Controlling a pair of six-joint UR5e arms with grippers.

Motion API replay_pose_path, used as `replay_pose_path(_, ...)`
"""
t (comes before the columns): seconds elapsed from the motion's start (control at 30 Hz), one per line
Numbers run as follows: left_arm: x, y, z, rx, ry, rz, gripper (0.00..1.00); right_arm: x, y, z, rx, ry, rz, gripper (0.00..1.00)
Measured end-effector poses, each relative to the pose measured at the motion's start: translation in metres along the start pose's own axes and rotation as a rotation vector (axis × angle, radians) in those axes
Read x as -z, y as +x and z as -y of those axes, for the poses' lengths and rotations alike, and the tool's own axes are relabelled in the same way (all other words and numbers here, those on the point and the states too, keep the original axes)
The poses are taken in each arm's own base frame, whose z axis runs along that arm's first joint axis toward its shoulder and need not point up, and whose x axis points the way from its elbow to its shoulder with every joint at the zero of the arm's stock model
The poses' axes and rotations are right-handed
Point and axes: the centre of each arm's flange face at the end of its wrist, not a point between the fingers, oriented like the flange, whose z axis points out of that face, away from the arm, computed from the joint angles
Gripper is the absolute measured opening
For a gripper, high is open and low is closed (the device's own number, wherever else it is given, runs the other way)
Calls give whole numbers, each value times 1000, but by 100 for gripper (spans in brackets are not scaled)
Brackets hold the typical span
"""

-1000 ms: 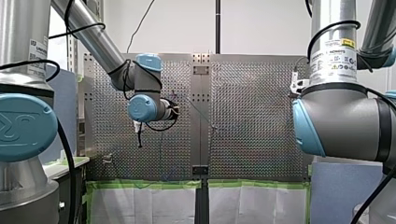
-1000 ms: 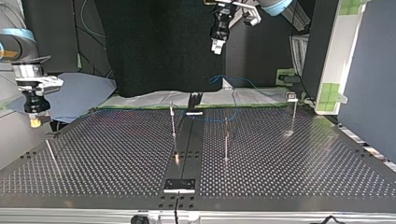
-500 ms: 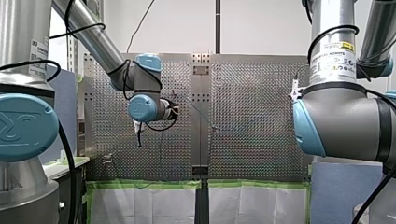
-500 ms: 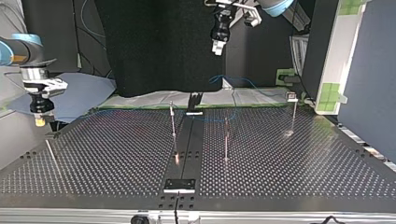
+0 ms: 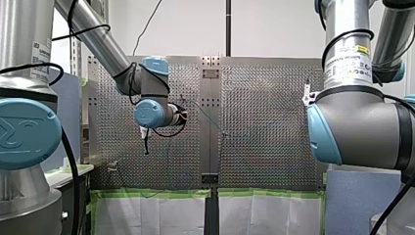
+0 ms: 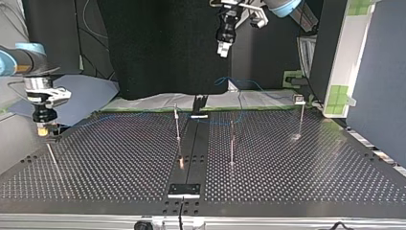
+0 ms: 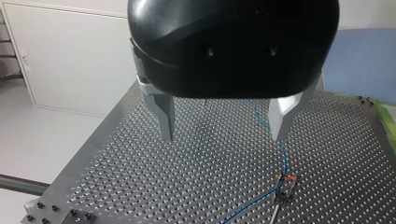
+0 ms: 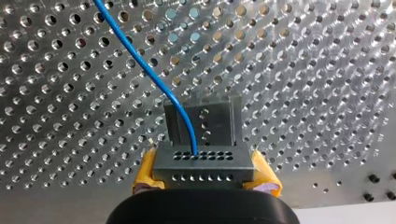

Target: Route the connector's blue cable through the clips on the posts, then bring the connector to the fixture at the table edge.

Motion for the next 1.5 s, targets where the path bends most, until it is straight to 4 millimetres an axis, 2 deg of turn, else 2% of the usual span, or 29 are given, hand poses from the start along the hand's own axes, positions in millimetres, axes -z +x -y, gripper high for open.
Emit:
replay_pose_path(0.47,-2,0,-2,0,-6,1,100,-16,-2,10,82,52,13,0)
replay_pose_path(1.5,-2,0,-2,-2,-7,-2,100,-18,3,9,82,91,14,0)
